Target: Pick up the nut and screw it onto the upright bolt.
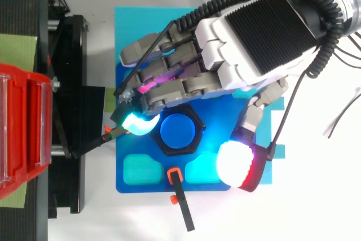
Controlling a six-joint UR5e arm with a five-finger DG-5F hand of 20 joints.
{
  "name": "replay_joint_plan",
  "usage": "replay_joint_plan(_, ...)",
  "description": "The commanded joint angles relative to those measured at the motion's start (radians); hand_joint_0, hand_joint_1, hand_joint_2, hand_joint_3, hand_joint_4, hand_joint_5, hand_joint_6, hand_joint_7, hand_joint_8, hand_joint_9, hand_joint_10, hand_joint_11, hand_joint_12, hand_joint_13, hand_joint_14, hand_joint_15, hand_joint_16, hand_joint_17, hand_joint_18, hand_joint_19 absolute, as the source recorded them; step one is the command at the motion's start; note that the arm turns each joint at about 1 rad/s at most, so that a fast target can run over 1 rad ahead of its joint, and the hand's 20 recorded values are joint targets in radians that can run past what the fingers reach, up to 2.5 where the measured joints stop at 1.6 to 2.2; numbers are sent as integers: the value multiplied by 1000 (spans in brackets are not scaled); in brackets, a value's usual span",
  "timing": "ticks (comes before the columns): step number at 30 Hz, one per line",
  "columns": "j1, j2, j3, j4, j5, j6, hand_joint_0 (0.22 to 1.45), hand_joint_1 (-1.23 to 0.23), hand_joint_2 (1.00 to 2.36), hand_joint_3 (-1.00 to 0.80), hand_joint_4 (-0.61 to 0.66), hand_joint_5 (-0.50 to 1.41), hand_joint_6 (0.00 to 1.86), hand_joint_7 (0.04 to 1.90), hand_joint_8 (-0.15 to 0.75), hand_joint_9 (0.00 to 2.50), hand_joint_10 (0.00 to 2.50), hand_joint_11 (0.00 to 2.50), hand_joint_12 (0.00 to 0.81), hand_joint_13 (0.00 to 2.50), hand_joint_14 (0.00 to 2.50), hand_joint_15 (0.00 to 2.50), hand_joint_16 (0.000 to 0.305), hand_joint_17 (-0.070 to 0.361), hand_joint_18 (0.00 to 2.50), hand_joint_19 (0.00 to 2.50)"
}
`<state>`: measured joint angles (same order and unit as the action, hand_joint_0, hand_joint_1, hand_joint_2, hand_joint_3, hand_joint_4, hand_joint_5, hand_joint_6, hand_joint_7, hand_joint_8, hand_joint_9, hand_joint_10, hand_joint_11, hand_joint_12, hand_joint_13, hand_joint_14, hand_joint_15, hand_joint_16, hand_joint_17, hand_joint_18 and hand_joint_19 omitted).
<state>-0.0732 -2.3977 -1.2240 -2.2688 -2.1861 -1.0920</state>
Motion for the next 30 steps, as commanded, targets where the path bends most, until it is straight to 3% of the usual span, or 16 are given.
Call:
replay_joint_plan(1,-4,0,0,17,0,0,451,-159,1000,-500,306,-104,504,1025,298,1052,0,45,326,666,0,11,39,88,386,0)
replay_joint_plan(9,-7,0,0,20,0,-5,453,-167,1000,-500,304,-96,504,1070,303,1060,0,48,325,670,0,3,36,81,388,0)
replay_joint_plan(24,-33,0,0,26,-6,-16,471,-219,1000,-500,253,0,500,1513,315,1166,3,96,296,731,0,9,30,67,432,0)
replay_joint_plan(27,-37,0,0,26,-8,-16,475,-229,1000,-500,193,11,567,1393,305,1211,2,96,282,766,0,10,29,64,471,0)
replay_joint_plan(30,-39,0,0,26,-8,-17,487,-248,1000,-500,72,32,640,1209,240,1402,5,126,246,890,0,40,23,53,594,0)
